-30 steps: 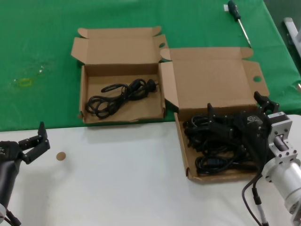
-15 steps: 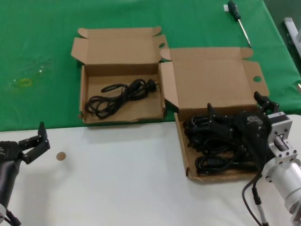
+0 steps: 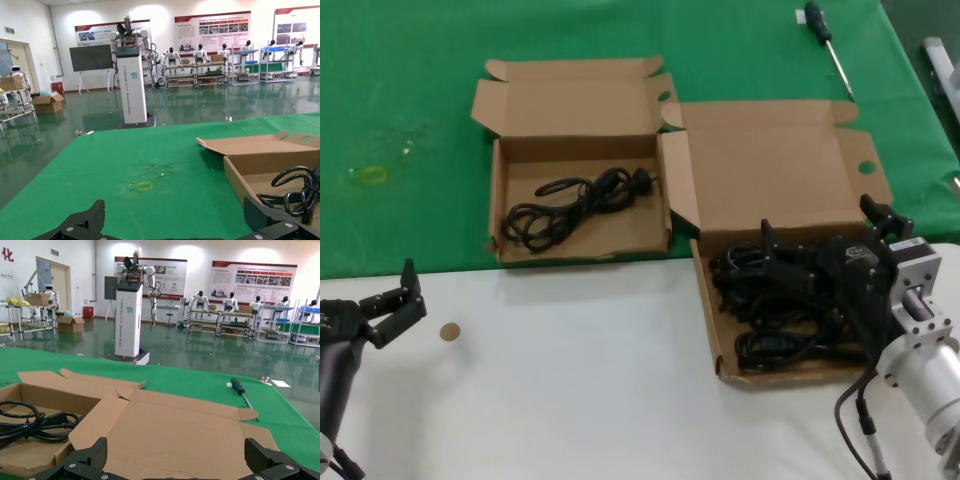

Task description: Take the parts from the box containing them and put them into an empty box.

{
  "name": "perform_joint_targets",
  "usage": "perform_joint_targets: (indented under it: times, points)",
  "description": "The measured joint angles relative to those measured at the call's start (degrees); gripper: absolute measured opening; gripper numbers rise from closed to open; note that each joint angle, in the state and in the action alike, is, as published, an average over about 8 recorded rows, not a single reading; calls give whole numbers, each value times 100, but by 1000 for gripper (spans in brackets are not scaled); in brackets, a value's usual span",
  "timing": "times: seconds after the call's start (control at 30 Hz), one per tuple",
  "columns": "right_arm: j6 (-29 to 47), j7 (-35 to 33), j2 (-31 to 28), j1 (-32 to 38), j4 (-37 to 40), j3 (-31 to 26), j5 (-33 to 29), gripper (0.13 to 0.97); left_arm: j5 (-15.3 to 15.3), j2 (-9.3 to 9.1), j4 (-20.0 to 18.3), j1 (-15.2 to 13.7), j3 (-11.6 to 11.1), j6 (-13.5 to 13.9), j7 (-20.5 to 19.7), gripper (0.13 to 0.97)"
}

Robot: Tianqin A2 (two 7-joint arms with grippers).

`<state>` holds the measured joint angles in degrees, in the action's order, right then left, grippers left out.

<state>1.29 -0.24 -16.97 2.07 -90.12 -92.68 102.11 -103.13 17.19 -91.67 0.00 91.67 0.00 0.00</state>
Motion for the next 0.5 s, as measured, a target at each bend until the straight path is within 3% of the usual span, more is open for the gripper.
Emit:
perform_joint_targets:
  times: [0.5]
  points:
    - [0, 0, 0, 0, 0, 0, 0, 966, 0, 0, 0, 0, 0, 0, 0, 966]
